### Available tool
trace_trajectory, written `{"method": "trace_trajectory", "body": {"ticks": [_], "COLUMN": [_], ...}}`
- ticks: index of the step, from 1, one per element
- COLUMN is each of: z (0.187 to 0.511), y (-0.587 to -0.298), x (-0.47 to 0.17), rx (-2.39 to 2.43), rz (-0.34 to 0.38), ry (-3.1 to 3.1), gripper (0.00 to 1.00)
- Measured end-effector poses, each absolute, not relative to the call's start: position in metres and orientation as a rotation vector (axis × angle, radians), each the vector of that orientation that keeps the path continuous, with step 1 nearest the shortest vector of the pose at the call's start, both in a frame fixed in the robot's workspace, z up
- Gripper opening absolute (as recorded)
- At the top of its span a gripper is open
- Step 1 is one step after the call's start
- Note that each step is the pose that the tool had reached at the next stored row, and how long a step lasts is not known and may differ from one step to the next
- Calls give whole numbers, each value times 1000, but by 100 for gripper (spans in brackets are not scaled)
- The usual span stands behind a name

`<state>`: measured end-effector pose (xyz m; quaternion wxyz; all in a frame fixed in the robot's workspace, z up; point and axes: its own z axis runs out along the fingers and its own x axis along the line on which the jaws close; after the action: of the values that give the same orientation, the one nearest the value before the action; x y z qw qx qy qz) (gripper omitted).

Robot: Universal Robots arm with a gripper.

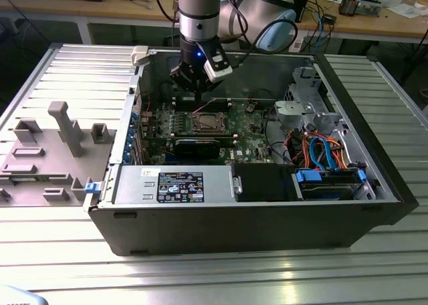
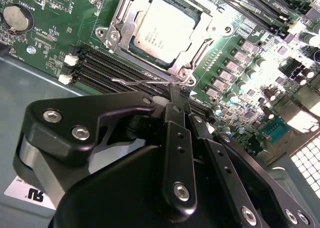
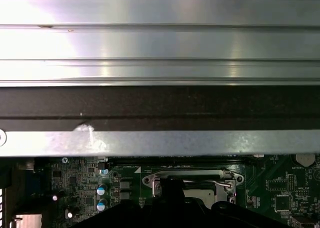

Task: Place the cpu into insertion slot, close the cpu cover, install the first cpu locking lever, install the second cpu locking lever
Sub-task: 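Install the first cpu locking lever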

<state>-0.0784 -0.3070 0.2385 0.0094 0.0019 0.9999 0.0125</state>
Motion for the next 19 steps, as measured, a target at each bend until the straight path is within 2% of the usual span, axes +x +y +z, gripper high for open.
{"method": "trace_trajectory", "body": {"ticks": [19], "z": [232], "y": [-301], "x": [-74], "rx": [-82], "rz": [40], "ry": [3122], "gripper": [11]}}
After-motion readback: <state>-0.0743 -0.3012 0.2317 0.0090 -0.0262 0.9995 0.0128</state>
